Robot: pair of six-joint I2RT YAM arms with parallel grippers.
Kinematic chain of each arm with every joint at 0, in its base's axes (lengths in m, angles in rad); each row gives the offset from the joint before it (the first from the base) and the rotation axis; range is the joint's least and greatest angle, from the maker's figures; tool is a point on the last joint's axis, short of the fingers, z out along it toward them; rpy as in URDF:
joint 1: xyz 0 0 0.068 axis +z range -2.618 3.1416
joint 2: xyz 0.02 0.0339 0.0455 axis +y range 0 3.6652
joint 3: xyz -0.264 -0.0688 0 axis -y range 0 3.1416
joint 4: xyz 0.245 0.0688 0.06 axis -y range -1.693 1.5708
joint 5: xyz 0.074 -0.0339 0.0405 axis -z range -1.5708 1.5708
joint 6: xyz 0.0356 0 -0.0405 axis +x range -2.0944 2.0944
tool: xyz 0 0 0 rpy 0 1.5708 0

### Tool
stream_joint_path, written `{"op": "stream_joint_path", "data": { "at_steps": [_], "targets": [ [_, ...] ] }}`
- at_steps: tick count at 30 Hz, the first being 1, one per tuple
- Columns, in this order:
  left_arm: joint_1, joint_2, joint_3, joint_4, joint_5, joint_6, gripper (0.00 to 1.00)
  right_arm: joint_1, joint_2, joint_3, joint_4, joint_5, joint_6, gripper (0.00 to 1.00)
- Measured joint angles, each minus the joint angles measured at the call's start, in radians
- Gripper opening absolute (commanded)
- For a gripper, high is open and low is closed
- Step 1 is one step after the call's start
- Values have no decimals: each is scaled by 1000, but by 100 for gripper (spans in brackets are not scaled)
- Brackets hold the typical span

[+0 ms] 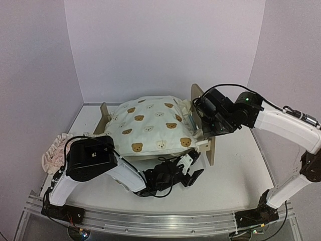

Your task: Set up the pet bed

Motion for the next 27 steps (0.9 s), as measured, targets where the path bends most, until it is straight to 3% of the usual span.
{"op": "stream_joint_path", "data": {
  "at_steps": [23,27],
  "targets": [
    [2,200,242,154,-211,106,27,-9,-2,0,0,38,4,0],
    [0,225,282,165,-264,118,15,-11,-2,-2,1,43,7,0]
  ]
}}
